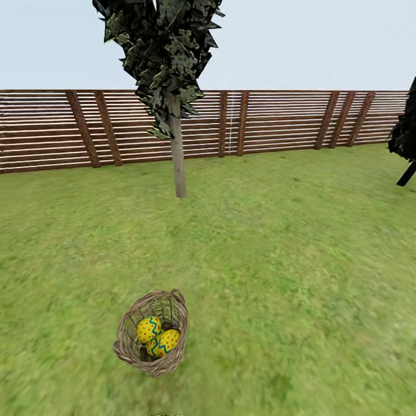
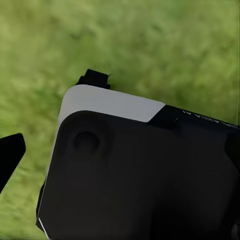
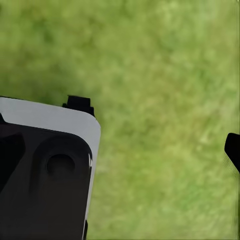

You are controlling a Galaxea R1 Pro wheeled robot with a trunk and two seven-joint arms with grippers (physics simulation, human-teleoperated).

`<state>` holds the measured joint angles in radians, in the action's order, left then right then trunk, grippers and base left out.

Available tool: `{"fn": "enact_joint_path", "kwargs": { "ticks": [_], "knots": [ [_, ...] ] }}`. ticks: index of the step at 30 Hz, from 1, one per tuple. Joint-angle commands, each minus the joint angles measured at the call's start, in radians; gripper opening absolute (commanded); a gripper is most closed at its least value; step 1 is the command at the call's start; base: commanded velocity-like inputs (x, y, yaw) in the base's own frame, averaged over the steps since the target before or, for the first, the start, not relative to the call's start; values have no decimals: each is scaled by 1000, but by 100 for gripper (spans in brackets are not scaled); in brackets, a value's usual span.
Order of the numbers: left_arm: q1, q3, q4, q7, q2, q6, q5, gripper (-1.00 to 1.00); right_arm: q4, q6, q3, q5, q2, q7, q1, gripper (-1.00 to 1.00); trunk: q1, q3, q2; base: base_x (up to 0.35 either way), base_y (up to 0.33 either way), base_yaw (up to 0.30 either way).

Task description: Take the three Easter eggs out of the wicker basket on the lawn in the garden, then place them on the lawn next to a single tree (choose any tree) so that all three eggs are next to the same tree and none are left in the basket.

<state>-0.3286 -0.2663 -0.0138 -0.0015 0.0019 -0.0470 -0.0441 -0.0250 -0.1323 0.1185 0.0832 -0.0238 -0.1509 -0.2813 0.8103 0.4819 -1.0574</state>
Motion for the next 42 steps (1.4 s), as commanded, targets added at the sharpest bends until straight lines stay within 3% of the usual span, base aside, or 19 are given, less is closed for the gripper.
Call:
{"fn": "enact_joint_path", "kwargs": {
  "ticks": [1, 5, 10, 15, 27, 40, 41, 42],
  "knots": [
    [-1, -3, -1, 0, -2, -2, -5, 100, -4, -3, 4, 8, 1, -6, -1, 100, 0, 1, -1, 1, 0, 291],
    [-1, -3, -1, 0, -17, -2, -5, 100, -7, -1, 4, 3, 1, -6, -1, 100, 0, 1, -1, 0, 0, 295],
    [-1, -4, -2, -3, -56, -2, -6, 100, -13, 4, 4, -1, 1, -6, -1, 100, 0, 1, -1, 0, 0, 298],
    [-1, -4, -4, -11, -62, -2, -5, 100, -19, 6, 4, 2, -4, -6, -1, 100, 0, 1, -1, 0, -1, 299],
    [-1, -5, -18, -10, -52, -1, -8, 100, -19, 7, 5, 6, -10, -10, -1, 100, 0, 1, -1, 214, -108, 292],
    [5, -5, -21, -2, -42, -2, -7, 100, -13, 2, 6, 10, -10, -4, -1, 100, 0, 1, -1, 201, -3, 30],
    [5, -5, -21, -2, -40, -2, -6, 100, -13, 2, 6, 6, -10, -5, -1, 100, 0, 1, -1, 10, 0, 0],
    [5, -4, -20, -3, -19, -3, -6, 100, -12, 3, 5, 2, -10, -6, -1, 100, 0, 1, -1, 3, 0, 0]
  ]
}}
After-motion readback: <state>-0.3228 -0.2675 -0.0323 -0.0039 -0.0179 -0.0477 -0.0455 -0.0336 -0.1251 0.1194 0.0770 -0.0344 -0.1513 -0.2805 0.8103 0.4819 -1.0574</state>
